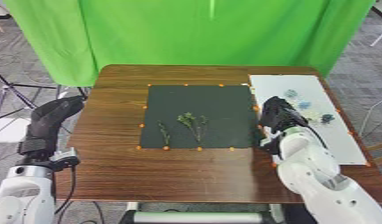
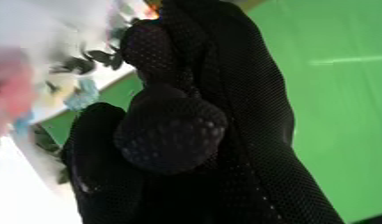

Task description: Arrange flowers

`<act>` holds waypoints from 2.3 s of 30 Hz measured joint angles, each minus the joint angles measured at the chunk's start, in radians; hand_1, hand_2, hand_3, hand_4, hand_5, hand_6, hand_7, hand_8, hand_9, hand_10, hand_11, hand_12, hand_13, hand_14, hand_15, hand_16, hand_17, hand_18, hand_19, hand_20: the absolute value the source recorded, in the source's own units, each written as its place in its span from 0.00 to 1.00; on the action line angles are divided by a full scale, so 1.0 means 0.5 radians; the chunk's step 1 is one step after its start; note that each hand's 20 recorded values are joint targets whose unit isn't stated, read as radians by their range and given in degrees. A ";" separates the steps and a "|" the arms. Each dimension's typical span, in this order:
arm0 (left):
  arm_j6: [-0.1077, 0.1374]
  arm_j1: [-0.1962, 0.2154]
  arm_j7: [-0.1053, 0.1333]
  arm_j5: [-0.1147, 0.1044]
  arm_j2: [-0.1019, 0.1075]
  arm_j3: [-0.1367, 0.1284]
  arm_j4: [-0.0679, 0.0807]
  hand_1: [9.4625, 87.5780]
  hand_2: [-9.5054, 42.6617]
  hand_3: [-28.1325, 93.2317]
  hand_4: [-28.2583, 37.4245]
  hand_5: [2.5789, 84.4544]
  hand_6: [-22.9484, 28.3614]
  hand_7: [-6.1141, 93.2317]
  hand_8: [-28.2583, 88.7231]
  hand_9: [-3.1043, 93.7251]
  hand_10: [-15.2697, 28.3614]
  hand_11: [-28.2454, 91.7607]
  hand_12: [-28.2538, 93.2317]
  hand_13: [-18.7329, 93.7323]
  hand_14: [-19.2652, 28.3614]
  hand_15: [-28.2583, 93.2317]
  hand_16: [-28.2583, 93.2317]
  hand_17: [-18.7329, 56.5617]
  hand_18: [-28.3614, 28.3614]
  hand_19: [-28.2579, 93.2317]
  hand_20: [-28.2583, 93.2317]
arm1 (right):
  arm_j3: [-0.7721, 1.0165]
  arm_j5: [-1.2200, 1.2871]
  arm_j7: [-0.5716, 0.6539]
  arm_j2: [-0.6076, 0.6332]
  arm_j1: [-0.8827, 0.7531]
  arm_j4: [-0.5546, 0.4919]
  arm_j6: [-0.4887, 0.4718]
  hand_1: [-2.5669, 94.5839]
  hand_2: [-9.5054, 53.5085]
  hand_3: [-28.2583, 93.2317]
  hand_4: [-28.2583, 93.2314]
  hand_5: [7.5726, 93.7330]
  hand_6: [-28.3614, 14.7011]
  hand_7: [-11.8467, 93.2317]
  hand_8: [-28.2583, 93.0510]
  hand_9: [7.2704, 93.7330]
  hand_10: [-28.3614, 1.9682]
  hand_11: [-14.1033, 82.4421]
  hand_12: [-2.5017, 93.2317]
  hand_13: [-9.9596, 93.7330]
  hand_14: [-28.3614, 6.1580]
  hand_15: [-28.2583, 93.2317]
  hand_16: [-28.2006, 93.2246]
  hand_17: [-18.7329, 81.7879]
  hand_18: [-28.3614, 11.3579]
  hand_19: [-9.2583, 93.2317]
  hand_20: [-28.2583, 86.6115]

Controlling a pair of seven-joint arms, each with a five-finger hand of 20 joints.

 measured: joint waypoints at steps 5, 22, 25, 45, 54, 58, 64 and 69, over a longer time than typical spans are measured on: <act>0.000 -0.005 0.001 0.000 0.005 0.000 0.002 0.30 0.17 0.75 0.18 0.55 0.52 0.28 0.16 0.51 0.66 0.46 0.35 0.50 0.74 0.36 0.25 0.32 0.67 0.29 0.34 | 0.000 -0.006 -0.030 0.038 0.021 -0.060 0.034 0.98 0.00 0.08 0.69 0.63 0.50 0.64 0.40 0.91 0.43 0.36 0.65 1.00 0.81 0.68 0.53 0.90 0.62 0.96 0.64; 0.000 -0.015 0.003 -0.006 0.016 0.016 0.008 0.30 0.16 0.75 0.18 0.55 0.52 0.28 0.16 0.51 0.66 0.46 0.35 0.49 0.74 0.36 0.25 0.32 0.67 0.29 0.34 | -0.537 -0.150 -0.441 0.261 0.471 0.044 0.458 0.99 0.00 0.03 0.73 0.64 0.50 0.65 0.38 0.91 0.43 0.36 0.65 1.00 0.82 0.69 0.52 0.90 0.61 0.97 0.63; 0.000 -0.019 0.003 -0.007 0.018 0.018 0.012 0.30 0.16 0.75 0.19 0.55 0.52 0.28 0.17 0.51 0.66 0.46 0.35 0.49 0.74 0.37 0.25 0.32 0.67 0.29 0.34 | -0.584 -0.163 -0.482 0.263 0.588 0.139 0.523 1.00 0.00 0.03 0.73 0.64 0.50 0.65 0.38 0.91 0.43 0.36 0.65 1.00 0.82 0.69 0.52 0.90 0.61 0.97 0.63; -0.003 -0.043 0.004 -0.008 0.019 0.041 0.027 0.30 0.16 0.75 0.18 0.55 0.52 0.28 0.17 0.52 0.66 0.46 0.35 0.49 0.74 0.36 0.25 0.32 0.67 0.28 0.34 | -0.858 -0.059 -0.933 0.378 0.772 0.274 0.668 0.98 0.00 0.04 0.73 0.62 0.52 0.68 0.37 0.91 0.44 0.35 0.65 1.00 0.83 0.68 0.53 0.89 0.58 0.98 0.63; -0.010 -0.043 0.003 -0.008 0.016 0.046 0.028 0.30 0.16 0.75 0.19 0.55 0.52 0.28 0.16 0.52 0.66 0.46 0.35 0.49 0.74 0.36 0.25 0.32 0.67 0.28 0.34 | -0.847 0.099 -0.990 0.443 0.676 0.184 0.420 0.96 0.00 0.07 0.71 0.61 0.53 0.69 0.37 0.90 0.46 0.36 0.65 1.00 0.83 0.68 0.53 0.89 0.58 0.98 0.62; -0.010 -0.037 0.003 -0.008 0.016 0.044 0.027 0.30 0.16 0.75 0.19 0.55 0.52 0.28 0.16 0.51 0.66 0.46 0.35 0.49 0.74 0.36 0.25 0.32 0.67 0.29 0.34 | -0.836 0.227 -0.980 0.505 0.626 0.130 0.346 0.96 0.00 0.08 0.71 0.61 0.53 0.69 0.37 0.90 0.46 0.36 0.65 1.00 0.84 0.68 0.53 0.89 0.58 0.98 0.62; -0.010 -0.035 0.003 -0.008 0.016 0.044 0.027 0.29 0.16 0.75 0.19 0.55 0.52 0.28 0.17 0.51 0.66 0.46 0.35 0.49 0.74 0.36 0.25 0.32 0.67 0.28 0.34 | -0.763 0.366 -0.953 0.578 0.552 0.071 0.169 0.95 0.00 0.10 0.69 0.60 0.54 0.69 0.37 0.90 0.48 0.36 0.65 1.00 0.83 0.68 0.53 0.88 0.58 0.98 0.62; -0.014 -0.033 0.000 -0.008 0.011 0.037 0.025 0.29 0.15 0.75 0.19 0.55 0.52 0.28 0.17 0.51 0.66 0.46 0.35 0.49 0.74 0.36 0.26 0.32 0.67 0.29 0.34 | -0.654 0.607 -0.918 0.593 0.498 0.036 -0.143 0.69 0.00 0.70 0.23 0.60 0.54 0.69 0.37 0.90 0.48 0.36 0.64 0.99 0.83 0.68 0.53 0.88 0.58 0.98 0.62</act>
